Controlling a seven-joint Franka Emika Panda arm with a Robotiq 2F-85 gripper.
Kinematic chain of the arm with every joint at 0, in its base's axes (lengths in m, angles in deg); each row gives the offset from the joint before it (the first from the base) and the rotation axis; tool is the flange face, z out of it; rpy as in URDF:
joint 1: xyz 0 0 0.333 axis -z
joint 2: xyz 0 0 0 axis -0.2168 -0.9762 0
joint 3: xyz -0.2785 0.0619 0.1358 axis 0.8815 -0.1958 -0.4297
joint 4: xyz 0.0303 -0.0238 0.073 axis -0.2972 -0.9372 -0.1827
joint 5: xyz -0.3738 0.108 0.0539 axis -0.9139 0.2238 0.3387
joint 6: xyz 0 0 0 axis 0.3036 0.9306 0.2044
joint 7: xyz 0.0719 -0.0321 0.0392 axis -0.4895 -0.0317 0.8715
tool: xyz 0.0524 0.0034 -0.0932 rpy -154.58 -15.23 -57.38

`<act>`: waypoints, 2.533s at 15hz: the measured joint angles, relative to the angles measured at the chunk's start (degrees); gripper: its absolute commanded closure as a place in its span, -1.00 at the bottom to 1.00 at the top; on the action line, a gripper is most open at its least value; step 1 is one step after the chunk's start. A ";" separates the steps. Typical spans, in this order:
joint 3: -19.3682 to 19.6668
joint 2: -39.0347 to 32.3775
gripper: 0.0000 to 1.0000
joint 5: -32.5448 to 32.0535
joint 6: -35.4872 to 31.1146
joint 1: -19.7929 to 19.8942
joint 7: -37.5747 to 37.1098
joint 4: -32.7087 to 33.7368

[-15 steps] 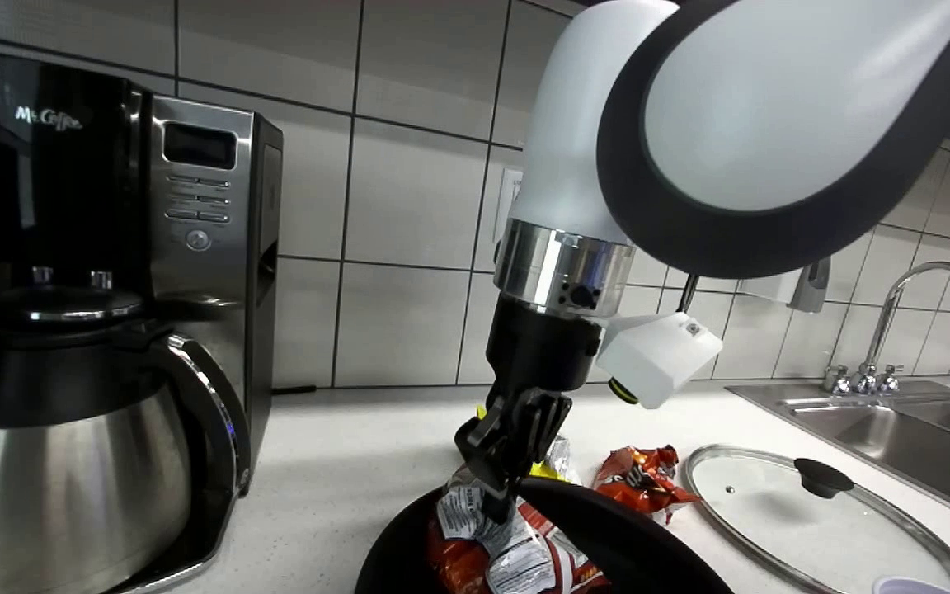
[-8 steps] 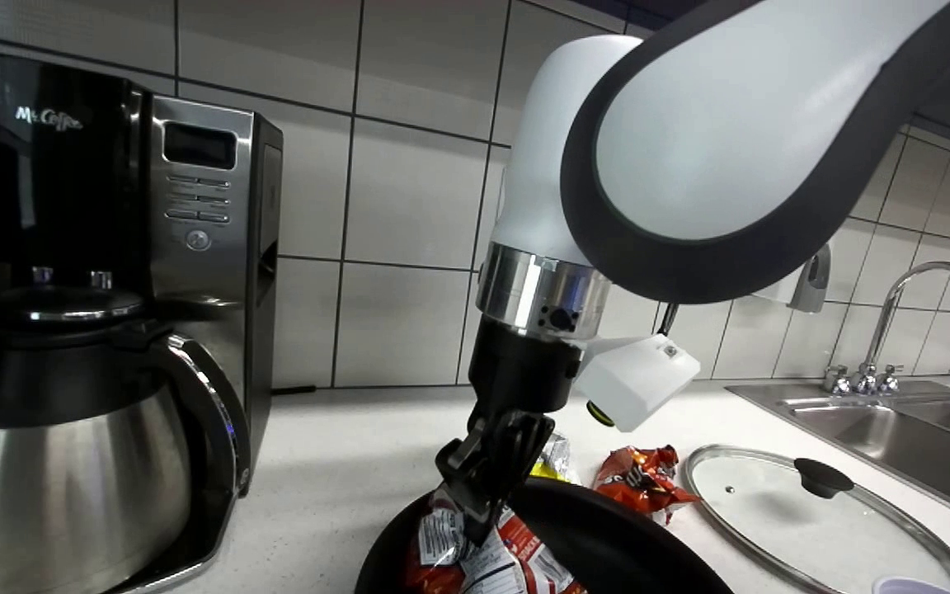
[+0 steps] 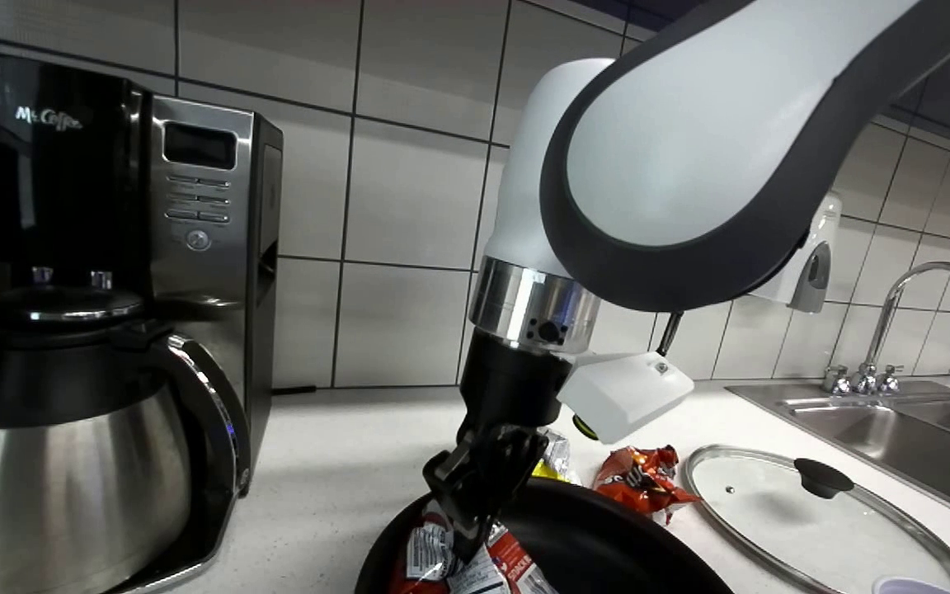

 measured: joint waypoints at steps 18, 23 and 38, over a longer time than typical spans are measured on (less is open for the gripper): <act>-0.86 -1.16 -0.87 2.00 0.32 0.48 0.37 1.55; -0.74 -0.63 -1.00 2.00 0.31 1.09 0.37 2.21; 1.32 2.67 -1.00 8.33 1.04 6.99 0.09 2.25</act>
